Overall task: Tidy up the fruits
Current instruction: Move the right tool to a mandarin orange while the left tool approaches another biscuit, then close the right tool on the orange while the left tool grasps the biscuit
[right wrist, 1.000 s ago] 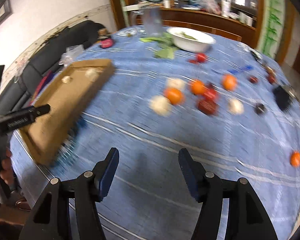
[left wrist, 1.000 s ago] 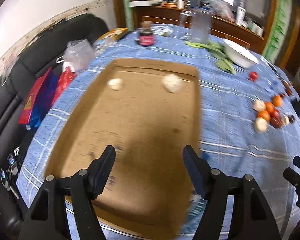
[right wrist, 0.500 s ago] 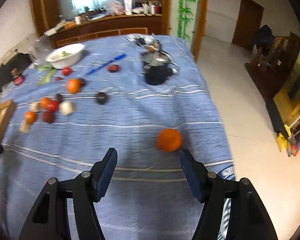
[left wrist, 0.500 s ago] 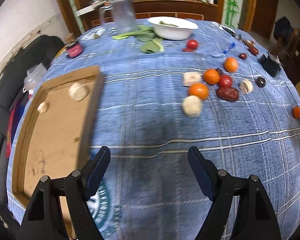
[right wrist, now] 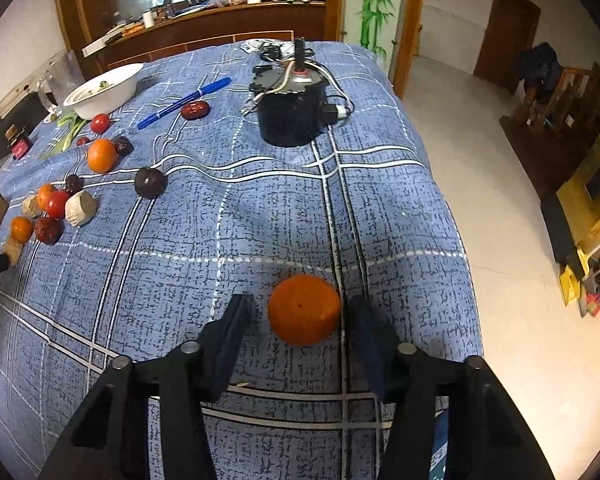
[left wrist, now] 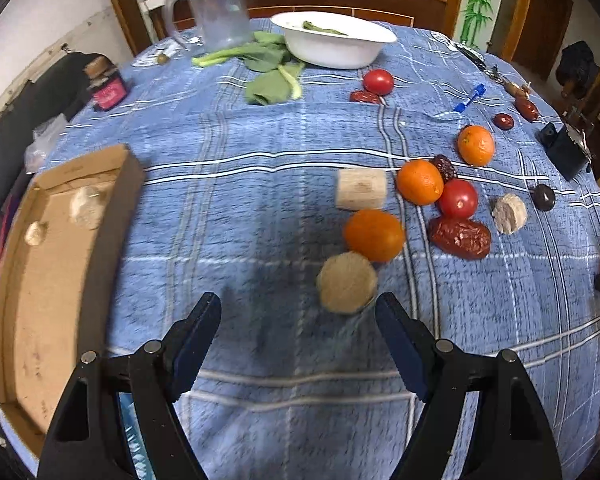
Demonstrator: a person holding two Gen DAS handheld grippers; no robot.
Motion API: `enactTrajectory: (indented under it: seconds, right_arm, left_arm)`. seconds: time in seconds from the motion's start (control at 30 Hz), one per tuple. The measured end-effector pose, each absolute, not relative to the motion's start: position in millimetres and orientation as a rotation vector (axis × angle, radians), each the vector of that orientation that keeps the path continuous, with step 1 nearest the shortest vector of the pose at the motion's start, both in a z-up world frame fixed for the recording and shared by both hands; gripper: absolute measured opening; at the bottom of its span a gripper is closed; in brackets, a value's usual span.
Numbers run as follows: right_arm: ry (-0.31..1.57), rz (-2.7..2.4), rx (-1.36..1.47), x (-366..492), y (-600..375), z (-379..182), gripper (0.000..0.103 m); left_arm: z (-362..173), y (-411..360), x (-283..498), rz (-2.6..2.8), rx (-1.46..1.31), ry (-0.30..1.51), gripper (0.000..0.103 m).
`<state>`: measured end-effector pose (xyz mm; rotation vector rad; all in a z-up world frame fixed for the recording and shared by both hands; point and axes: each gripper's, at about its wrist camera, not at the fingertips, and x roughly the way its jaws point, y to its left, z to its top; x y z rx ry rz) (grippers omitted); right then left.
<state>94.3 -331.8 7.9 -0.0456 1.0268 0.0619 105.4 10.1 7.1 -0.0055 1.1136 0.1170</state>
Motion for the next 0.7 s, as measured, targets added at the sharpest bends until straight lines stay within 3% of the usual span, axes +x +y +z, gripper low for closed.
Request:
enactTrajectory:
  seconds: [0.07,0.1,0.13,0.2,0.7]
  right_arm:
    - [1.024,0.069,-0.054,95,-331,9,0.042]
    - [1.022,0.069,-0.057,95,-330,9,0.039]
    - [1.021,0.072,-0.055,95,-331,10,0.036]
    - [1.018,0.087,-0.037,94,-332,12,0.036]
    - [0.950,0.106,0.002,59,-319,50,0.036]
  left_arm:
    - [0,7,109,0.112,-0.005,1.122,0.067]
    - [-1,7,108,0.087,-0.031,1.107,0.053]
    - [0,7,108,0.074,-0.047,1.100,0.041]
    - [1,4,110,0.067,-0.030,1.089,0.028]
    - [29,19,62,-0.065,-0.129,1.061,0.028]
